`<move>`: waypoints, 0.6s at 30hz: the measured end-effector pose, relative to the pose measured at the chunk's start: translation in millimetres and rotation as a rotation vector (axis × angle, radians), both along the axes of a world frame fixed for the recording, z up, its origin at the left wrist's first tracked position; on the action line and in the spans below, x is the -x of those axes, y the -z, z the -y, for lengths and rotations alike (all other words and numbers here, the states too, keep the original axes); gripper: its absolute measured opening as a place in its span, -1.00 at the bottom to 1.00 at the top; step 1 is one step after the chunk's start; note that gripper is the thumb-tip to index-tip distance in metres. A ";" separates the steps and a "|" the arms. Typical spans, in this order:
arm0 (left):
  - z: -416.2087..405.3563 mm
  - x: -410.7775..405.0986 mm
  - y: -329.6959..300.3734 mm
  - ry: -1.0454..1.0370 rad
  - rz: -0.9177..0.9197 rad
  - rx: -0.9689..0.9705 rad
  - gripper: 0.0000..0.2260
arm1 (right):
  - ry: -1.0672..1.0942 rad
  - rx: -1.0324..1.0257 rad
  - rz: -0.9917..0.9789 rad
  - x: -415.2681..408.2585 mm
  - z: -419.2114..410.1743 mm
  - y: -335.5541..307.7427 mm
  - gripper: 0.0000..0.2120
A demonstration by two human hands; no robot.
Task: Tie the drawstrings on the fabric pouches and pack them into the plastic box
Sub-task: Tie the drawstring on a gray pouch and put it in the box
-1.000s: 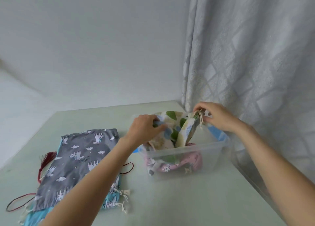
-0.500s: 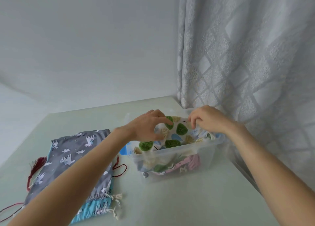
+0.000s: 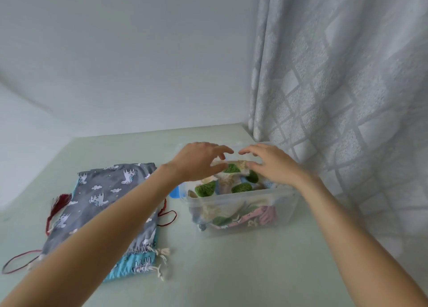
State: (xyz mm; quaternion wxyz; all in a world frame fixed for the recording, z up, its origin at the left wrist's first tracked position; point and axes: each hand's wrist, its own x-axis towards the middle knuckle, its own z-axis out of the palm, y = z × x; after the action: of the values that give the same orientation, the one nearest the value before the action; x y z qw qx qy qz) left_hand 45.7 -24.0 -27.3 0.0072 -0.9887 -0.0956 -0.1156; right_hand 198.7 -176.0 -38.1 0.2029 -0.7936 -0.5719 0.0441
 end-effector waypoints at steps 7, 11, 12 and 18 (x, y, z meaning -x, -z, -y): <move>-15.8 104.0 15.9 -0.203 0.526 0.158 -0.73 | -0.205 -0.457 0.100 116.7 -23.2 -5.6 -0.83; -43.0 176.1 47.5 -0.316 0.409 0.334 -0.71 | -0.314 -0.379 0.114 184.5 -52.7 29.8 -0.82; -48.4 194.8 58.1 -0.332 0.335 0.358 -0.73 | -0.306 -0.299 0.107 197.4 -61.6 43.3 -0.83; -62.3 279.2 118.0 -0.437 0.137 0.367 -0.52 | -0.087 0.018 0.008 227.5 -83.3 108.7 -0.69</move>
State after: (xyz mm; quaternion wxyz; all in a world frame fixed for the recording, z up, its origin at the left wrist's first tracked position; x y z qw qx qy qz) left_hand -233.5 38.2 -145.3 -0.1537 -0.9194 -0.3256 -0.1585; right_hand -28.7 -92.7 -146.8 0.1915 -0.7700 -0.6062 0.0550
